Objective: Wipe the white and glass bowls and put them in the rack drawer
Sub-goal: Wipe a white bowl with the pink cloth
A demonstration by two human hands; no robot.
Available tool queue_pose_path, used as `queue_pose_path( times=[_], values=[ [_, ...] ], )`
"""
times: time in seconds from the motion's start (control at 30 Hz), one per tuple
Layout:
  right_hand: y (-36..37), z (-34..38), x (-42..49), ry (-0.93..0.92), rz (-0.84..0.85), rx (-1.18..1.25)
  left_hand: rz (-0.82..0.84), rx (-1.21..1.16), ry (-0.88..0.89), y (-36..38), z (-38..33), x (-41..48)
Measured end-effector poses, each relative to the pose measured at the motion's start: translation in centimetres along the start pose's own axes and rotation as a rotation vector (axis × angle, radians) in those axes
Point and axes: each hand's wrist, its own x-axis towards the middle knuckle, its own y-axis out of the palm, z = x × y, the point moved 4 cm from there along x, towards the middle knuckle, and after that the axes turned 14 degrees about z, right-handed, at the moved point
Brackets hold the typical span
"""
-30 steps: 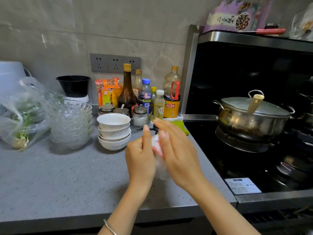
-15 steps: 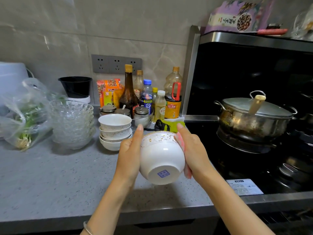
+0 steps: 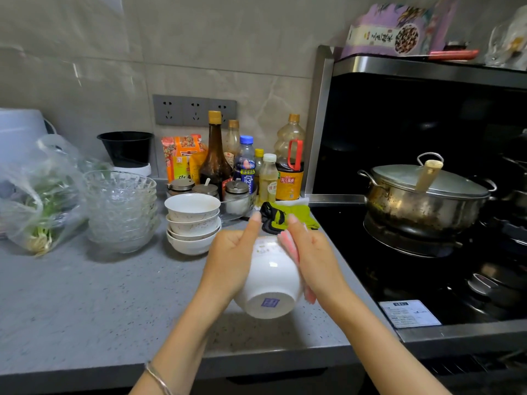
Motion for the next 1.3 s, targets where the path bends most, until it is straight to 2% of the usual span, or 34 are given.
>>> queue_pose_path(
  times=[0.07, 0.17, 0.3, 0.37, 0.43, 0.53, 0.6, 0.63, 0.77, 0.8, 0.83, 0.9, 0.97, 1.07, 1.13, 1.2, 1.3],
  values=[
    [0.2, -0.5, -0.2, 0.032, 0.016, 0.069, -0.125, -0.167, -0.035, -0.2, 0.6, -0.2],
    [1.2, -0.6, -0.1, -0.120, 0.028, 0.069, -0.253, -0.191, 0.014, 0.0, 1.1, -0.1],
    [2.2, 0.0, -0.7, -0.258, -0.064, -0.411, -0.322, -0.029, 0.085, 1.4, 0.7, -0.6],
    [2.1, 0.2, -0.7, -0.314, -0.092, -0.523, -0.316, 0.012, 0.086, 2.0, 0.9, -0.8],
    [1.1, 0.3, -0.4, -0.309, -0.051, -0.314, -0.342, -0.087, 0.062, 1.9, 1.3, -0.9],
    [0.1, 0.0, -0.1, -0.117, 0.085, 0.147, -0.344, -0.315, 0.018, 1.6, 1.1, -1.0],
    [0.0, 0.0, -0.3, -0.106, 0.072, 0.219, -0.328, -0.342, 0.022, 1.4, 0.8, -0.9],
    [0.3, 0.3, -0.6, -0.149, 0.045, 0.187, -0.324, -0.334, 0.040, 1.4, 0.7, -0.8],
    [2.0, 1.3, -0.9, -0.378, -0.107, -0.491, -0.309, -0.090, 0.131, 2.0, 0.1, -0.5],
    [2.1, 1.4, -0.7, -0.400, -0.138, -0.540, -0.301, -0.071, 0.117, 2.2, 0.1, -0.6],
    [1.8, 1.6, -0.6, -0.400, -0.160, -0.501, -0.310, -0.084, 0.098, 2.2, 0.2, -0.7],
    [0.7, 1.5, 0.0, -0.314, -0.132, -0.181, -0.322, -0.204, 0.054, 2.0, 0.6, -0.8],
    [-0.2, 0.7, 0.3, -0.125, -0.051, 0.089, -0.301, -0.348, 0.003, 1.7, 0.6, -0.9],
    [-0.7, -0.7, -0.2, 0.101, -0.070, 0.324, -0.261, -0.458, -0.008, 1.6, 0.1, -1.0],
    [-0.9, -0.9, -0.5, 0.130, -0.117, 0.350, -0.226, -0.492, -0.011, 1.6, -0.1, -1.0],
    [-1.4, -0.7, -0.4, 0.094, -0.122, 0.271, -0.168, -0.505, -0.036, 1.3, 0.0, -0.8],
    [-1.6, -0.3, -0.5, 0.070, -0.100, 0.142, -0.098, -0.340, -0.057, 0.7, -0.4, -0.9]
  ],
)
